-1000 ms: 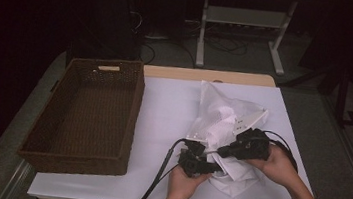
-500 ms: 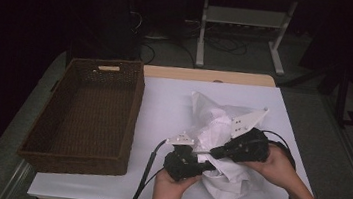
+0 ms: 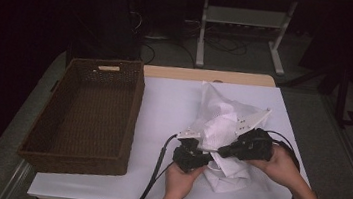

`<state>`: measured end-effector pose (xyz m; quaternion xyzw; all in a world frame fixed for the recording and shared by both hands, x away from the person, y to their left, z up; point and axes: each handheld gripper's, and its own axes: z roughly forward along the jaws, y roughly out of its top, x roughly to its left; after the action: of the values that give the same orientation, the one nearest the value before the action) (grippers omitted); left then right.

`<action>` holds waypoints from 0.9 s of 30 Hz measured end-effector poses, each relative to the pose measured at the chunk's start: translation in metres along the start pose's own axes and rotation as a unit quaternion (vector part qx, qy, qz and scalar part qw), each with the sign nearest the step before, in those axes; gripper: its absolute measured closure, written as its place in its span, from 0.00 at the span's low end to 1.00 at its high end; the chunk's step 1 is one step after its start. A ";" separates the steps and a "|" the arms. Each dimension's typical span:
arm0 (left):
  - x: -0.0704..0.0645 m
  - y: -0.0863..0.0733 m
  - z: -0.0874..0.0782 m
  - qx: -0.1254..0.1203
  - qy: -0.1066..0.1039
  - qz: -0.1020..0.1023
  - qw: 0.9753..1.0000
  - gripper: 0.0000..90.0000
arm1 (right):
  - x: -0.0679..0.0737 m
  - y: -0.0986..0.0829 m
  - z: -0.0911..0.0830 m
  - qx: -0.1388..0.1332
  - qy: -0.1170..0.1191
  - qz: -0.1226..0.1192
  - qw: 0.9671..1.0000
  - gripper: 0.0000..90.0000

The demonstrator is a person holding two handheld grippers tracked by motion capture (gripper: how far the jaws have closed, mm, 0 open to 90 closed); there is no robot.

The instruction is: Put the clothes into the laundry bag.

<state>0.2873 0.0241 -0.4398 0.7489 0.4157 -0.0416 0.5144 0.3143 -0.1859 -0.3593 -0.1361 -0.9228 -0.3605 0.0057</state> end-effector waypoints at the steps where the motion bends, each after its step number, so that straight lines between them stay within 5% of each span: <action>1: 0.000 -0.002 -0.002 0.011 -0.001 0.002 1.000 0.83 | -0.002 -0.003 0.001 0.001 0.000 0.005 1.000 0.98; 3: 0.000 -0.009 -0.007 0.038 -0.004 0.011 0.999 0.73 | -0.006 -0.009 0.002 -0.002 0.003 0.015 1.000 0.98; 7: -0.002 -0.018 -0.023 0.051 -0.015 0.010 0.999 0.52 | -0.009 -0.013 0.005 0.002 0.004 0.020 1.000 0.98; 12: -0.009 -0.028 -0.037 0.073 -0.042 0.013 0.996 0.40 | -0.010 -0.011 0.007 0.003 0.004 0.020 1.000 0.98; 15: -0.014 -0.031 -0.026 0.093 -0.042 0.019 0.995 0.36 | -0.011 -0.010 0.009 0.002 0.005 0.022 1.000 0.98; 19: -0.019 -0.029 0.006 0.100 -0.040 -0.001 0.994 0.32 | -0.010 -0.009 0.012 0.007 0.004 0.021 1.000 0.98; 22: -0.019 -0.026 0.023 0.086 -0.033 -0.008 0.996 0.48 | -0.009 -0.010 0.011 0.008 0.004 0.018 1.000 0.98; 25: -0.015 -0.021 0.031 0.060 -0.033 -0.017 0.998 0.80 | -0.008 -0.010 0.008 0.004 0.004 0.015 1.000 0.98; 27: -0.016 -0.017 0.029 0.040 -0.025 -0.009 0.999 0.86 | -0.006 -0.010 0.005 -0.001 0.004 0.015 1.000 0.98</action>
<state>0.2760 -0.0061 -0.4579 0.7638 0.4073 -0.0815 0.4939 0.3178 -0.1911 -0.3709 -0.1488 -0.9203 -0.3616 0.0147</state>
